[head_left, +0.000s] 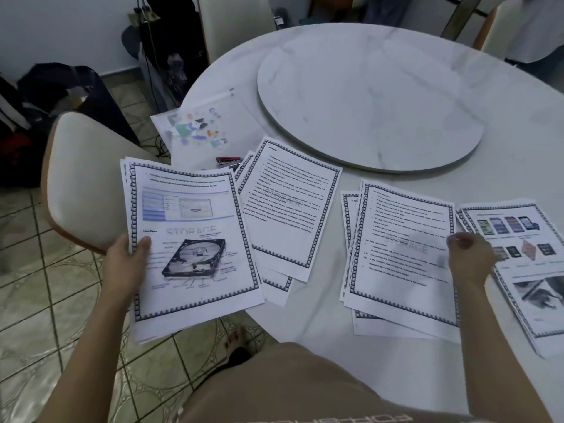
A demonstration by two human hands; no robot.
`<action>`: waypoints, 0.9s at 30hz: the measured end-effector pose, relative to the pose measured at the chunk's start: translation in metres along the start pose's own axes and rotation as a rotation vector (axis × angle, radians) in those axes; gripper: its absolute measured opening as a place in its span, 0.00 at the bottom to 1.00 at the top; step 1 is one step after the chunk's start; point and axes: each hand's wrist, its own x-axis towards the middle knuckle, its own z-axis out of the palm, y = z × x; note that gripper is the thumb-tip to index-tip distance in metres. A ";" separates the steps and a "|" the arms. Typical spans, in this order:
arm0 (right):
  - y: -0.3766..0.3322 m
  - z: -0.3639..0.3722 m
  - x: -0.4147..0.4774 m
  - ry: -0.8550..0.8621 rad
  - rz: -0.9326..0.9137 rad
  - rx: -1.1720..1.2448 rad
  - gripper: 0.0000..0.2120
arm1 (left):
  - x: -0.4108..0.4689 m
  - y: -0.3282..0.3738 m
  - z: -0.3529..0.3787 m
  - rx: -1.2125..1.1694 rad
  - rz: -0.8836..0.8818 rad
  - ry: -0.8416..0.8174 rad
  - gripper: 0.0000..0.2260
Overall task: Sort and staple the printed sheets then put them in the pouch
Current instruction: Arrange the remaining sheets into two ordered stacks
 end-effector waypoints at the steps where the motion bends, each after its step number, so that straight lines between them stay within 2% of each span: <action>1: -0.006 0.006 -0.003 -0.028 -0.021 0.011 0.11 | 0.000 -0.001 0.000 -0.001 -0.004 0.002 0.13; 8: -0.059 0.056 -0.045 -0.301 -0.204 0.049 0.09 | 0.001 -0.007 -0.001 -0.048 -0.007 -0.002 0.14; 16: -0.113 0.113 -0.109 -0.581 -0.300 0.106 0.10 | 0.003 -0.003 -0.001 -0.186 -0.016 -0.033 0.13; 20: -0.133 0.133 -0.136 -0.685 -0.307 0.100 0.12 | 0.008 0.003 -0.004 -0.225 0.033 -0.072 0.15; 25: -0.148 0.149 -0.159 -0.850 -0.264 0.124 0.16 | 0.022 -0.001 -0.008 -0.375 -0.011 -0.182 0.14; 27: -0.153 0.153 -0.165 -0.883 -0.251 0.143 0.14 | 0.027 -0.003 -0.009 -0.426 -0.028 -0.240 0.13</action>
